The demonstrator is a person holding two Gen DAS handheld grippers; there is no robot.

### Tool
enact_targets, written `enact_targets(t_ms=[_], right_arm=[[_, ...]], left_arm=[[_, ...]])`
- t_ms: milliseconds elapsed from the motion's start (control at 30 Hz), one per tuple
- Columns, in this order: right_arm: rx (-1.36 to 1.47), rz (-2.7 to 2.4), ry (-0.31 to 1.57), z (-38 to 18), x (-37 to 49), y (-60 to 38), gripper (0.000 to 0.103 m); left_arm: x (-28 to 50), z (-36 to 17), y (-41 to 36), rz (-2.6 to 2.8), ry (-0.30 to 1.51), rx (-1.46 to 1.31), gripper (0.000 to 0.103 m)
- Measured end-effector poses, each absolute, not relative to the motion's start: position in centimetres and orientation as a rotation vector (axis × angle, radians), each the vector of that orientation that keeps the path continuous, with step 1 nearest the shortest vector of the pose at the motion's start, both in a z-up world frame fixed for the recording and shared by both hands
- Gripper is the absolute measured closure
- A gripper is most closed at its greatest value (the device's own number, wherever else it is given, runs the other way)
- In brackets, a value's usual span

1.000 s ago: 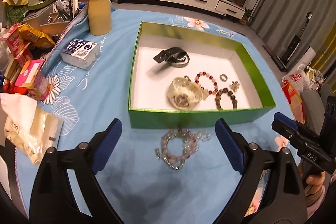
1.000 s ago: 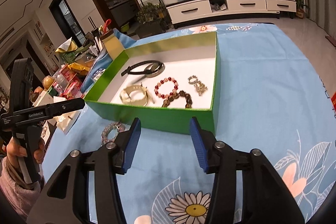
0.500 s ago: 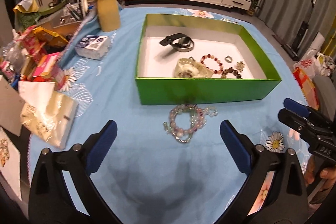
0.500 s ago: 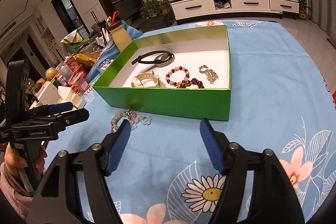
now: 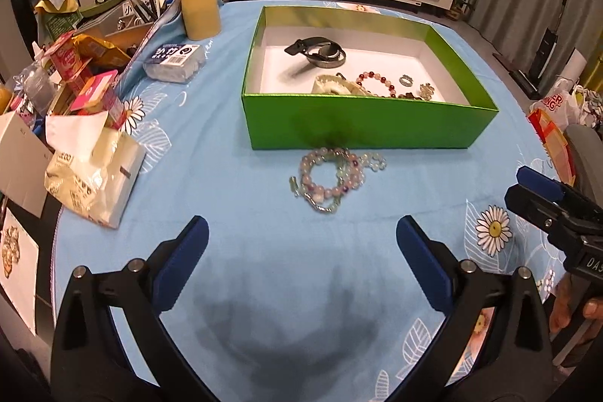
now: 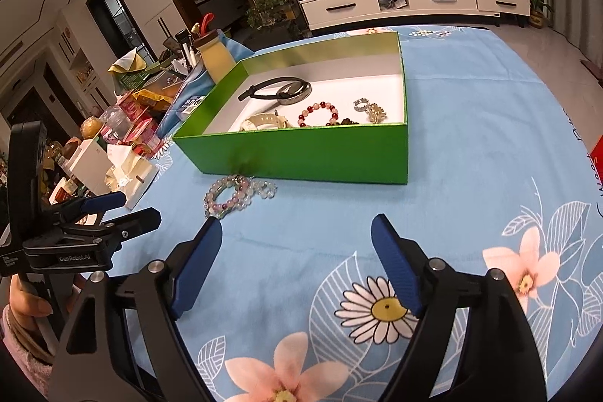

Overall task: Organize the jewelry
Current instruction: 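Withdraw both open tools from the box back over the table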

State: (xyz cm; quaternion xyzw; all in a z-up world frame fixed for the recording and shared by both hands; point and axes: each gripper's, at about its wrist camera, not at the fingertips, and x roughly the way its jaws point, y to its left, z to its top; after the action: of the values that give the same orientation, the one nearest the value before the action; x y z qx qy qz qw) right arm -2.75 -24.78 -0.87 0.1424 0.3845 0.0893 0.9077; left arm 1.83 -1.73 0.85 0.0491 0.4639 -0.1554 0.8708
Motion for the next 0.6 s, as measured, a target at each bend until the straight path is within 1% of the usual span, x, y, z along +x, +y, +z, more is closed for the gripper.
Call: enact_targets(t_ms=[600], right_arm=[[0.339, 0.169, 0.811, -2.4, -6.0, -23.7, 0.02]], left_arm=[[-0.9, -0.8, -1.1, -0.364, 1.021, 0.087, 0.002]])
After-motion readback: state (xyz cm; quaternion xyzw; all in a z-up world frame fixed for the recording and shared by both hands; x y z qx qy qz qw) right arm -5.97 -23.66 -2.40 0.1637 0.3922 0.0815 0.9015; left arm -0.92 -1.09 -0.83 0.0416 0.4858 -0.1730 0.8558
